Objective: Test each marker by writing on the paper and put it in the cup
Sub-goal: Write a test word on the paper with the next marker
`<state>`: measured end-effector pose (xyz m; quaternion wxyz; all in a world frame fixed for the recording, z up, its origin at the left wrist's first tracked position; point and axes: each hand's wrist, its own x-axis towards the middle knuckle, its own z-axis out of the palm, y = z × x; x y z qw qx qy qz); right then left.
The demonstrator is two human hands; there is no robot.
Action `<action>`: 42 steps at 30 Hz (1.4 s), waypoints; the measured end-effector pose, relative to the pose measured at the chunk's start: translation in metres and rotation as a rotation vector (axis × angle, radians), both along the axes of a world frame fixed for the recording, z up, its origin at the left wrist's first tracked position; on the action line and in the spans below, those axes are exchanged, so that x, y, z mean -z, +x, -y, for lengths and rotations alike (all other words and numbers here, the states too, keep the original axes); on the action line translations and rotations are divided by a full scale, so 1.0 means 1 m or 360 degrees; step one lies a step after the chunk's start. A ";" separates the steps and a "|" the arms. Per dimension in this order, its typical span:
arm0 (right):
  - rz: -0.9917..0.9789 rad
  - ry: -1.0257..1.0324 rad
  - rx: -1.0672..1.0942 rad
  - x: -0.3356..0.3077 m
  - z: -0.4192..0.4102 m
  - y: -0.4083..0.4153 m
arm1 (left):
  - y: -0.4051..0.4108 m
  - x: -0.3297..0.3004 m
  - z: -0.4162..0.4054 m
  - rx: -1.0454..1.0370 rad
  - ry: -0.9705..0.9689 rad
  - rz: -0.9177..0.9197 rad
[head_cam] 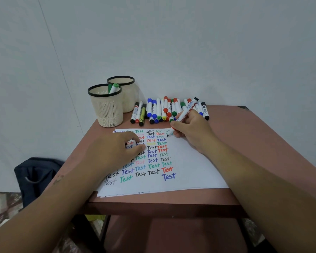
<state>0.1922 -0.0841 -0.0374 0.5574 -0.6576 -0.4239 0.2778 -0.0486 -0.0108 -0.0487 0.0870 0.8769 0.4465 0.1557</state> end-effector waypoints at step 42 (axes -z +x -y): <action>0.0081 0.0022 0.0010 0.005 -0.002 0.005 | 0.001 -0.004 0.004 -0.0001 -0.0006 -0.0035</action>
